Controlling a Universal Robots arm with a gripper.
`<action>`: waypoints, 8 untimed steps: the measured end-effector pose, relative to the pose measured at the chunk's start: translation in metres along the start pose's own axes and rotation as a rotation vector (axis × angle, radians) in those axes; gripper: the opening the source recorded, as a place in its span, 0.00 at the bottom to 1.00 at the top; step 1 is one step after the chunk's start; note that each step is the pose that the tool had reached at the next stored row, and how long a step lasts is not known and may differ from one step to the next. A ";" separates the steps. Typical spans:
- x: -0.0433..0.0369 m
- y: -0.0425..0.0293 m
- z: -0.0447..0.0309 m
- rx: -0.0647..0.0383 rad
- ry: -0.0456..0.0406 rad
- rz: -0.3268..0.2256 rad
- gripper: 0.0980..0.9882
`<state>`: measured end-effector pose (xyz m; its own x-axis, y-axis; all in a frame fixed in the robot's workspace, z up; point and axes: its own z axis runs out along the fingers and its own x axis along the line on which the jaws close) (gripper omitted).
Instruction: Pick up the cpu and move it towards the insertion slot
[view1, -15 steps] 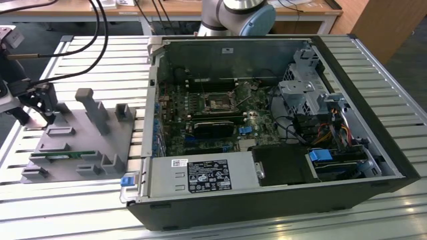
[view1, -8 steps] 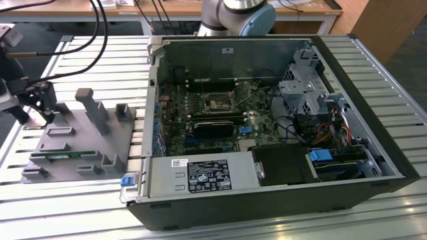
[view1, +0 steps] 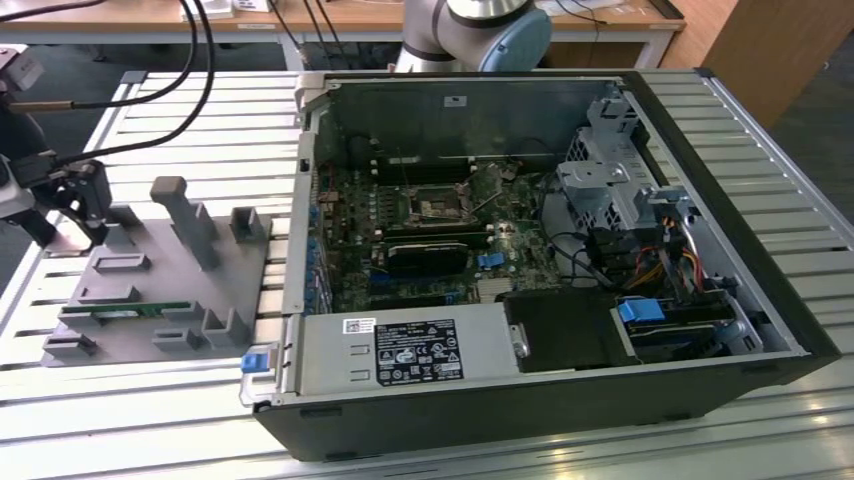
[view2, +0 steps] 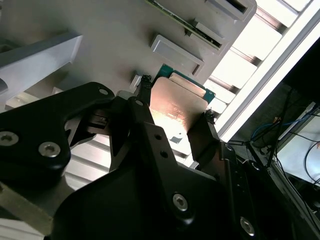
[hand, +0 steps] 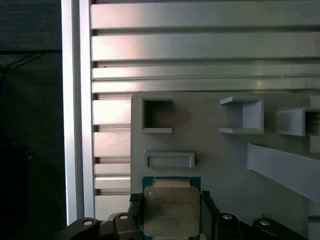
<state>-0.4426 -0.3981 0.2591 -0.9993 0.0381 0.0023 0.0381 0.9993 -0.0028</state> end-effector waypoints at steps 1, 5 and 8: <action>0.0000 0.0000 -0.0005 0.000 -0.0001 0.000 0.50; 0.0000 0.0000 -0.0034 0.000 -0.0002 0.000 0.50; 0.0000 0.0000 -0.0052 0.000 -0.0002 0.000 0.50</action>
<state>-0.4426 -0.3981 0.2643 -0.9993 0.0382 0.0021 0.0382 0.9993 -0.0026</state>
